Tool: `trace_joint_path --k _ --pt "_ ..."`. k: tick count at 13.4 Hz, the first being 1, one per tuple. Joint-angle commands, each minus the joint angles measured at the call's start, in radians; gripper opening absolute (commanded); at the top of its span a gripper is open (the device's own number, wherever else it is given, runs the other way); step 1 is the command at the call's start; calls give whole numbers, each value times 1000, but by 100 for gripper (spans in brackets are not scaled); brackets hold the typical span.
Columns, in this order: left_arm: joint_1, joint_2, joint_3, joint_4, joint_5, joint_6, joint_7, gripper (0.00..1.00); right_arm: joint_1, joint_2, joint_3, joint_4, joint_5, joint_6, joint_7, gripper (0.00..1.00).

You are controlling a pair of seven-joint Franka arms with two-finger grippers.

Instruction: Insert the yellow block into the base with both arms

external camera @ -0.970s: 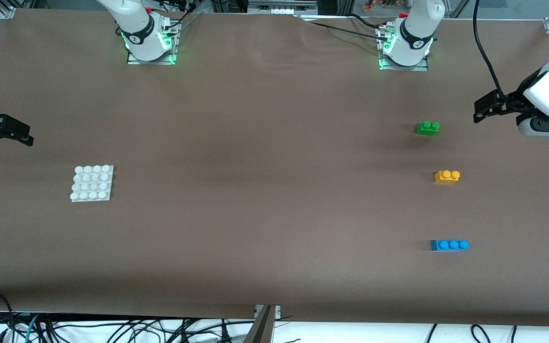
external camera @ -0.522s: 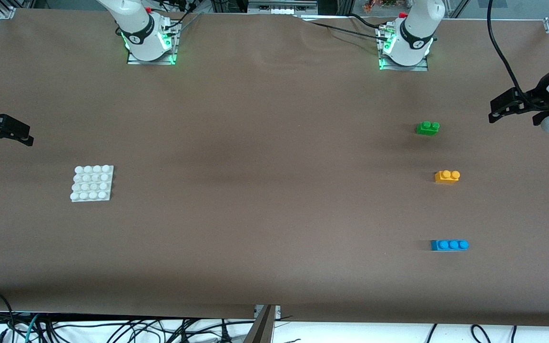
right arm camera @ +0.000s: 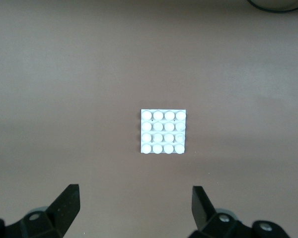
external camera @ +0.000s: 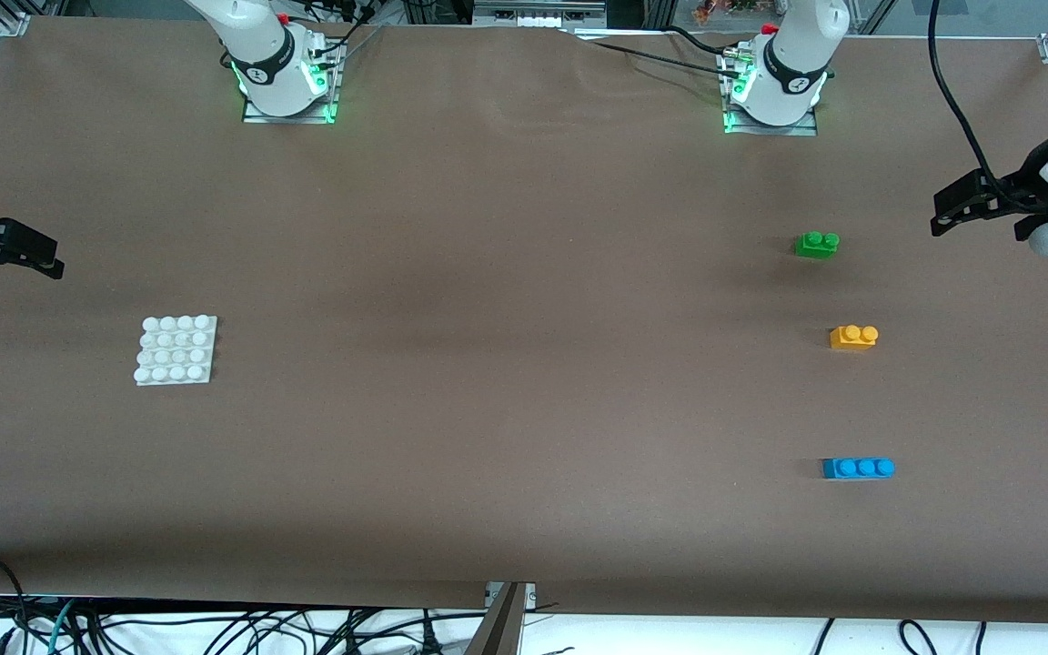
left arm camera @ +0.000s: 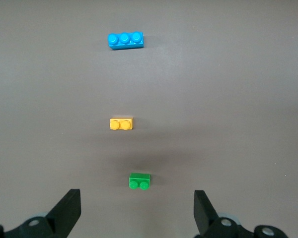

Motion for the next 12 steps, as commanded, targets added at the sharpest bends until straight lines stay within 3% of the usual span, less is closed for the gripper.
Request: trace_joint_path --k 1,12 --pt "-1 1 -11 14 47 -19 16 100 -12 -1 8 11 13 -9 13 100" --pt "-1 1 -16 13 47 -33 15 100 -11 14 8 9 15 -11 22 100"
